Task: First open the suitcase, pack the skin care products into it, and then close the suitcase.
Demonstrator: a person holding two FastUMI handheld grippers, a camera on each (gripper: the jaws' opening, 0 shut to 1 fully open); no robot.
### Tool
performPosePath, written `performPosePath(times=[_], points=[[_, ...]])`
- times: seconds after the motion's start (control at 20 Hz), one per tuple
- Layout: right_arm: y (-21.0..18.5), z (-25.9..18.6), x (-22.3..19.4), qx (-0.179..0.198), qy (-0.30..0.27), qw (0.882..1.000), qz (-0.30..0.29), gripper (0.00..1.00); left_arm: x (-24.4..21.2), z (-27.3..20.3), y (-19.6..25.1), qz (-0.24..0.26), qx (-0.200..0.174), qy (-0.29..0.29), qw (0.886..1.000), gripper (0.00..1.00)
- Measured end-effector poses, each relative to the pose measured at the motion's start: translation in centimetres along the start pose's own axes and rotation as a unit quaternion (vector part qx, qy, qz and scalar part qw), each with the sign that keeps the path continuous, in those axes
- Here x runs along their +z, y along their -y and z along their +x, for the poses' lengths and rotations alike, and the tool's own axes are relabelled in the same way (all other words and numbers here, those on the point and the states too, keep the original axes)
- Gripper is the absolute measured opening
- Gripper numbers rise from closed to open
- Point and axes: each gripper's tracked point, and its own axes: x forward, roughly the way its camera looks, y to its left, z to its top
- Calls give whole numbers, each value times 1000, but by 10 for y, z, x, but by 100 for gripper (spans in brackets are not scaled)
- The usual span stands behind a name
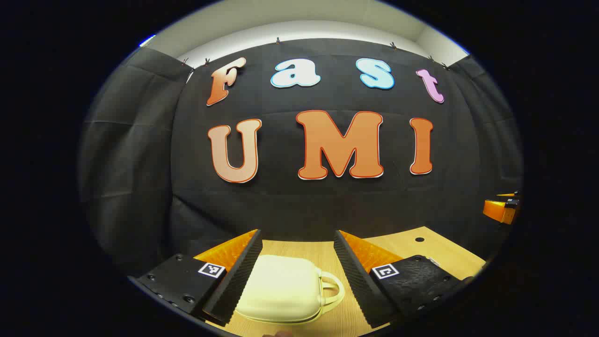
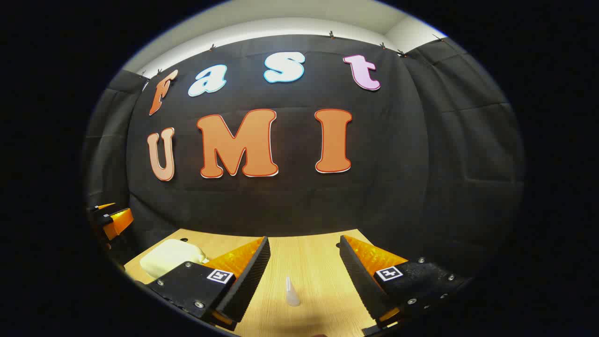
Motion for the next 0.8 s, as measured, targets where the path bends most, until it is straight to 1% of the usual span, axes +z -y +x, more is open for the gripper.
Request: performPosePath(times=[0.05, 0.1, 0.15, 0.3, 0.4, 0.45, 0.55, 0.65, 0.7, 0.8], points=[[-1, 1, 0, 1, 0, 1000, -3, 100, -1, 0, -1, 0, 1, -2, 1000, 98], [-3, 1, 0, 4, 1, 1000, -6, 100, -1, 0, -2, 1, 0, -2, 1000, 98], [-4, 2, 1, 3, 4, 1000, -8, 95, 0, 0, -2, 2, 1, 2, 1000, 98], [-6, 4, 1, -3, 15, 1000, -18, 95, -3, 1, -6, 15, 3, 5, 1000, 98], [-10, 6, -1, -3, 10, 1000, -19, 95, -9, 4, -6, 11, 1, 2, 1000, 98], [-11, 6, 0, -5, 11, 1000, -17, 95, -11, 8, -5, 9, -4, -2, 1000, 96], [-13, 4, 5, -10, 18, 999, -25, 95, -11, 14, -6, 12, -7, -3, 1000, 98], [-11, 3, 7, -14, 24, 999, -41, 95, -9, 19, -5, 9, -10, 1, 1000, 98], [-10, 4, 7, -15, 24, 999, -46, 95, -8, 22, -4, 6, -10, 2, 1000, 96], [-8, 6, 4, -13, 15, 999, -43, 95, -10, 25, 1, 7, -13, 2, 1000, 96]])
